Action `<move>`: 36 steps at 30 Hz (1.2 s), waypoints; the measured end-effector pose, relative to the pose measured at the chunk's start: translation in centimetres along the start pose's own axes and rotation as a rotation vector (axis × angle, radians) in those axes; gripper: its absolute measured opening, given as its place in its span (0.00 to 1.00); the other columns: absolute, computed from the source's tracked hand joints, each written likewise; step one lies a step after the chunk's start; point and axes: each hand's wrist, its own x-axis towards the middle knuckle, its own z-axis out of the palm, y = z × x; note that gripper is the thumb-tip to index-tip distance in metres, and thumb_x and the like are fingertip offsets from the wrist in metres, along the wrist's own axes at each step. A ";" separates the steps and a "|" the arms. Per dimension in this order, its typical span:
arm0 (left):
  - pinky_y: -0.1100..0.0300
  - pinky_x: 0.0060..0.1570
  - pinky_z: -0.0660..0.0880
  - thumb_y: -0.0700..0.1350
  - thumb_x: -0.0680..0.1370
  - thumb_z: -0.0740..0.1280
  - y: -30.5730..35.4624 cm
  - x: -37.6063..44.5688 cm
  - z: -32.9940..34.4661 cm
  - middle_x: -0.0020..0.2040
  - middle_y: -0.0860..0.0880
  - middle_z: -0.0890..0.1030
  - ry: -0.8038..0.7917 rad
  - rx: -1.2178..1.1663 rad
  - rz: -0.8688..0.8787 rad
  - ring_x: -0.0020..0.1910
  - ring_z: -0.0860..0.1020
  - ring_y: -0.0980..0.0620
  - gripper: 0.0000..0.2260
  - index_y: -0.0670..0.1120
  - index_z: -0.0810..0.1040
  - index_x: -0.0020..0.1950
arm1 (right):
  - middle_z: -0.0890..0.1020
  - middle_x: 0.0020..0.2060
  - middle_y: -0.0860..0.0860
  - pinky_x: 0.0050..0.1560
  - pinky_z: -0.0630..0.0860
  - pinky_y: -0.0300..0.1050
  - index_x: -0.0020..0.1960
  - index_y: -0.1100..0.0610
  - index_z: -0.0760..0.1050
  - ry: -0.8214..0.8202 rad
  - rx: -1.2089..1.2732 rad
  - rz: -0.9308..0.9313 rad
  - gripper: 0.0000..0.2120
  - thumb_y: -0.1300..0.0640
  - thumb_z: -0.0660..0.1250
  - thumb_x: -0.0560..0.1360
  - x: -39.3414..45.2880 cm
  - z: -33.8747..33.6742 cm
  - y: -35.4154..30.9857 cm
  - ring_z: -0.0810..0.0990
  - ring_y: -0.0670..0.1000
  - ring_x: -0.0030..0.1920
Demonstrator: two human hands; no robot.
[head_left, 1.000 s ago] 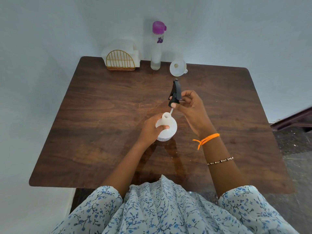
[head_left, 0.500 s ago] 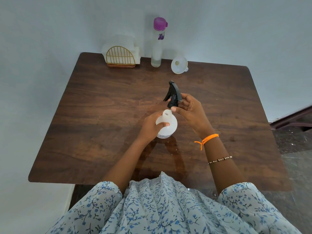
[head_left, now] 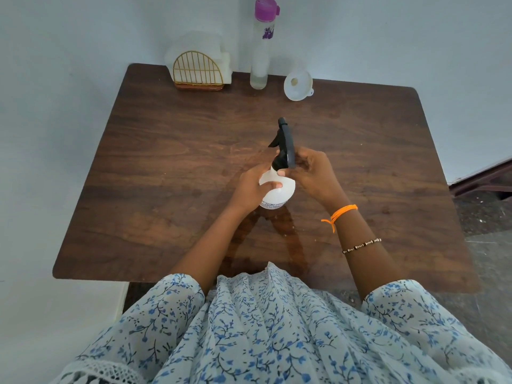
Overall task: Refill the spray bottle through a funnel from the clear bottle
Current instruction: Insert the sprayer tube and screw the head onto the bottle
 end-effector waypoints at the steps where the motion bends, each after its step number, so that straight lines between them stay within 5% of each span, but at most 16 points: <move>1: 0.55 0.46 0.73 0.44 0.73 0.70 0.1 0.0 0.0 0.56 0.44 0.80 0.003 -0.015 -0.008 0.54 0.77 0.45 0.15 0.43 0.78 0.59 | 0.83 0.48 0.54 0.55 0.75 0.42 0.53 0.60 0.79 -0.011 -0.060 -0.022 0.15 0.64 0.74 0.66 0.1 0.0 -0.1 0.81 0.52 0.51; 8: 0.57 0.46 0.74 0.47 0.71 0.70 0.0 -0.3 0.1 0.55 0.45 0.81 0.005 -0.031 -0.020 0.53 0.78 0.47 0.17 0.44 0.78 0.59 | 0.82 0.46 0.55 0.46 0.70 0.26 0.50 0.61 0.79 0.015 -0.216 -0.070 0.16 0.61 0.76 0.64 0.6 0.0 -0.2 0.80 0.49 0.46; 11: 0.57 0.48 0.74 0.49 0.70 0.69 0.0 -0.3 0.0 0.54 0.46 0.82 0.011 -0.019 -0.006 0.52 0.78 0.49 0.19 0.45 0.78 0.59 | 0.82 0.42 0.53 0.43 0.72 0.28 0.45 0.62 0.78 0.139 -0.129 -0.031 0.15 0.61 0.78 0.62 0.0 0.8 -0.3 0.78 0.43 0.40; 16: 0.62 0.49 0.68 0.38 0.74 0.67 0.4 -0.5 0.0 0.54 0.49 0.81 0.026 0.021 0.046 0.53 0.76 0.53 0.13 0.44 0.78 0.58 | 0.77 0.35 0.49 0.38 0.69 0.27 0.43 0.58 0.73 0.311 0.018 -0.027 0.15 0.66 0.76 0.62 -0.9 3.1 -0.8 0.73 0.38 0.35; 23: 0.61 0.48 0.72 0.41 0.73 0.68 0.1 -0.3 0.1 0.54 0.47 0.81 0.025 -0.002 0.032 0.53 0.77 0.50 0.15 0.45 0.78 0.60 | 0.79 0.38 0.44 0.47 0.71 0.27 0.44 0.59 0.75 0.294 0.040 -0.006 0.11 0.63 0.75 0.66 -1.7 2.7 -0.1 0.77 0.37 0.41; 27: 0.61 0.48 0.73 0.47 0.73 0.69 -0.2 -0.2 0.1 0.56 0.47 0.81 0.018 0.010 0.027 0.54 0.77 0.49 0.17 0.46 0.77 0.61 | 0.81 0.41 0.47 0.53 0.75 0.36 0.45 0.57 0.76 0.252 0.028 -0.011 0.09 0.61 0.74 0.68 -1.8 2.2 0.1 0.79 0.44 0.46; 32: 0.70 0.47 0.69 0.42 0.74 0.68 0.0 -0.3 0.1 0.57 0.47 0.80 0.029 0.016 0.047 0.54 0.76 0.52 0.16 0.45 0.77 0.62 | 0.80 0.41 0.46 0.50 0.75 0.40 0.45 0.54 0.75 0.350 0.106 0.025 0.13 0.61 0.76 0.65 -1.7 3.0 -0.1 0.79 0.49 0.47; 36: 0.63 0.49 0.69 0.40 0.74 0.68 0.1 -0.4 0.1 0.55 0.49 0.81 0.031 0.001 0.044 0.53 0.76 0.53 0.14 0.45 0.78 0.59 | 0.79 0.48 0.44 0.47 0.68 0.35 0.57 0.52 0.77 0.340 -0.013 0.045 0.18 0.61 0.72 0.68 -1.8 3.6 0.2 0.72 0.50 0.51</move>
